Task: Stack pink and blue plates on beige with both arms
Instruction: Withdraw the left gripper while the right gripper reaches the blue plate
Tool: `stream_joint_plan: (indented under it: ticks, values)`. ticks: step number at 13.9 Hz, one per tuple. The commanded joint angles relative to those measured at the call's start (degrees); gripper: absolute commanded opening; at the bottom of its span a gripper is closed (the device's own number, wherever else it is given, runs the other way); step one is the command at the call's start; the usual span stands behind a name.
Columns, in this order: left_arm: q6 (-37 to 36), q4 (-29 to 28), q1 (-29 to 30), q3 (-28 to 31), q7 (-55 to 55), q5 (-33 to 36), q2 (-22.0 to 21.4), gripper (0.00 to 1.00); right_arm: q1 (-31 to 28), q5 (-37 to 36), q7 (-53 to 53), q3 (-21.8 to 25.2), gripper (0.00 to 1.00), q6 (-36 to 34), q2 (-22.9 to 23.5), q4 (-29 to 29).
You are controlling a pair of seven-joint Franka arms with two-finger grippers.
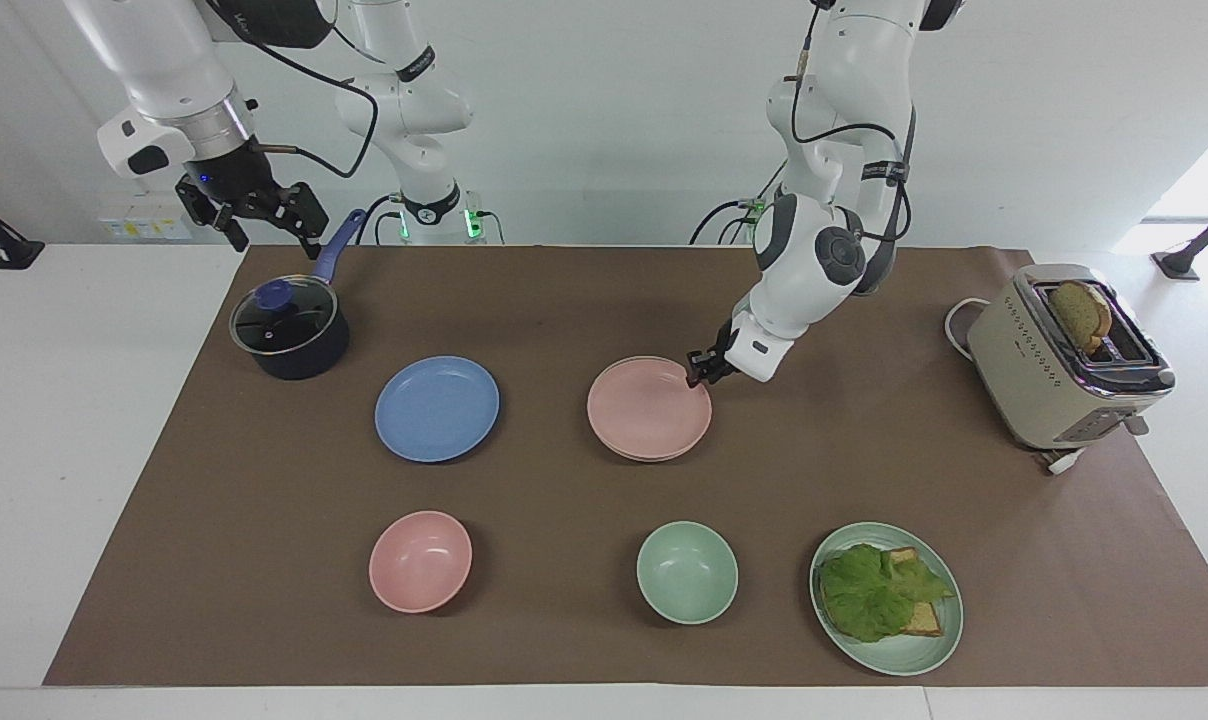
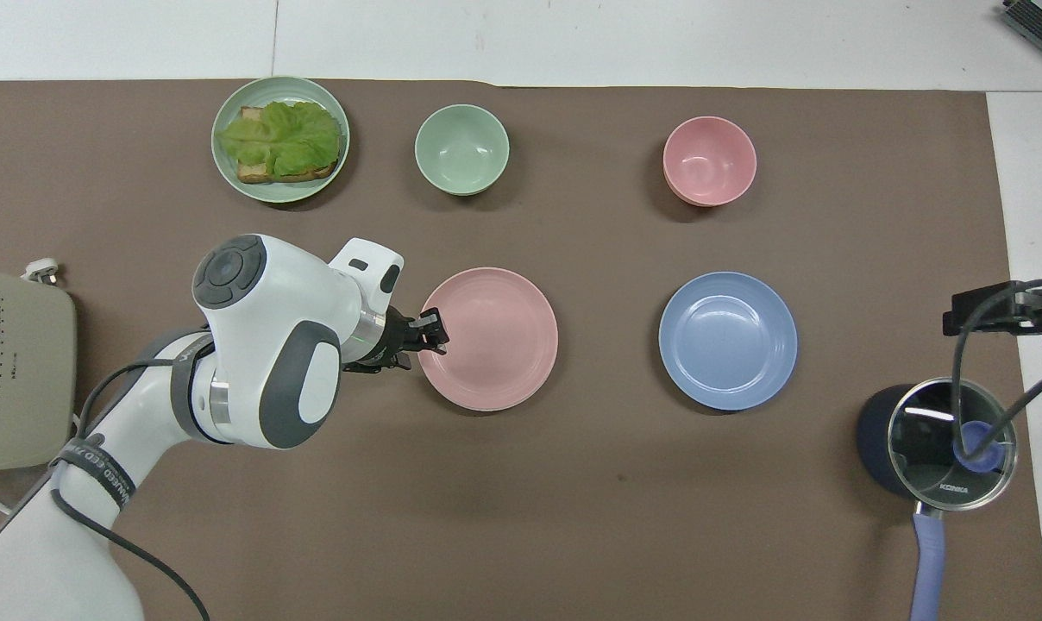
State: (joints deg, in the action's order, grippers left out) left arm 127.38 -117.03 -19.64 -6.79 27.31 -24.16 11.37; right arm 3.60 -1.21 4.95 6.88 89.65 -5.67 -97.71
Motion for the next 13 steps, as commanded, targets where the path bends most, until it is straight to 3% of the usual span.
stream_joint_plan:
  ticks: [1, 3, 6, 9, 13]
  values:
    - [-0.5, 1.2, -0.2, 0.9, -0.4, -0.6, -1.3, 1.00, -0.5, 1.1, -1.3, 0.0, 1.00, 6.3, -1.3, -6.8]
    - [-5.4, 4.9, 1.9, 1.7, -0.7, 1.8, -2.1, 1.00, -0.5, 1.3, -1.5, 0.0, 1.00, 9.6, 0.0, -9.7]
    - [-16.9, 12.5, 9.7, 1.7, -6.4, 9.6, -3.0, 1.00, -0.3, 2.6, -1.6, -0.1, 1.00, 18.3, 1.5, -15.8]
    - [-21.6, 14.5, 16.3, 1.8, -14.5, 14.9, -6.1, 1.00, -0.3, 4.0, -1.7, -0.1, 1.00, 24.2, 4.9, -18.8]
    - [-30.5, 21.8, 18.9, 2.1, -19.7, 25.0, -6.5, 1.00, -0.3, 4.0, -1.8, -0.1, 1.00, 31.3, 6.6, -23.6]
